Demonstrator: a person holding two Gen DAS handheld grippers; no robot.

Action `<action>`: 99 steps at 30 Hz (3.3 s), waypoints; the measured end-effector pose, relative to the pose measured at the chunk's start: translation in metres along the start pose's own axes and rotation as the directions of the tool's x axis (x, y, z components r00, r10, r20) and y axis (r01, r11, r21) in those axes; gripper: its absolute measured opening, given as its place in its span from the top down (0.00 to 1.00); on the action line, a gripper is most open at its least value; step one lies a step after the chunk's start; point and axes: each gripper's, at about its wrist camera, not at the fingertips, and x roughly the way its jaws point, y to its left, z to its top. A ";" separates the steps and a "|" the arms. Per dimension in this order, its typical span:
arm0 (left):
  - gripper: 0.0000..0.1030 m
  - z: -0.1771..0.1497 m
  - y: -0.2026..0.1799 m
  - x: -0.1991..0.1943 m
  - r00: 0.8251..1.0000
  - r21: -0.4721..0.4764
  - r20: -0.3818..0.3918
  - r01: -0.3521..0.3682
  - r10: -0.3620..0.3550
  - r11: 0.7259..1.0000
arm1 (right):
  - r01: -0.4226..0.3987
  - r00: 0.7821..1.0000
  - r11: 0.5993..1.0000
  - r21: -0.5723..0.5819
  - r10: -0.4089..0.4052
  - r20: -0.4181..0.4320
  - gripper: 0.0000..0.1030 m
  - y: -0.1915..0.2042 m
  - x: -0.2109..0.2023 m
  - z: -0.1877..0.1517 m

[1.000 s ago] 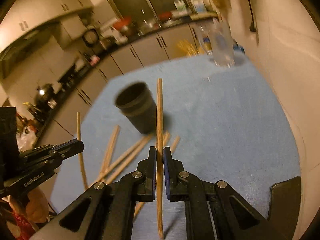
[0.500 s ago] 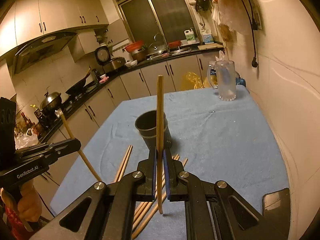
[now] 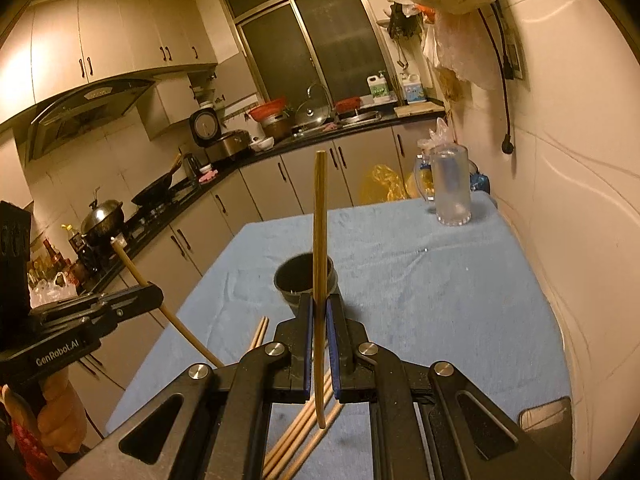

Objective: Organize utensils
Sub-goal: 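Carry the chopstick upright with the right gripper over the grey cup, then lower the chopstick into the grey cup and open the right gripper, then grasp another wooden chopstick from the pile with the right gripper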

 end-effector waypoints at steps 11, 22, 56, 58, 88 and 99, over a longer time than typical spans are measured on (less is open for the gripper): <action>0.94 0.043 0.004 -0.014 0.999 0.014 0.038 -0.004 0.004 1.000 | -0.018 0.999 1.000 0.008 0.018 0.043 0.93 0.007 0.005 0.041; 0.94 0.099 0.017 -0.012 0.996 0.002 0.086 -0.003 0.003 1.000 | -0.025 0.996 0.999 0.030 0.022 0.085 0.93 0.014 0.029 0.097; 0.94 0.087 0.082 0.137 0.994 -0.202 -0.101 0.012 -0.033 0.979 | 0.024 0.981 0.989 0.149 0.005 -0.194 0.91 -0.022 0.182 0.075; 0.94 0.087 0.083 0.136 0.995 -0.205 -0.097 0.014 -0.034 0.979 | 0.021 0.982 0.988 0.153 0.009 -0.191 0.90 -0.024 0.181 0.075; 0.66 -0.129 0.059 0.076 0.975 -0.159 -0.219 -0.069 0.032 0.985 | 0.123 0.936 0.958 0.260 -0.025 -0.350 0.72 -0.063 0.100 -0.106; 0.66 -0.131 0.061 0.081 0.971 -0.122 -0.232 -0.081 0.051 0.989 | 0.150 0.907 0.974 0.167 -0.068 -0.416 0.72 -0.040 0.139 -0.104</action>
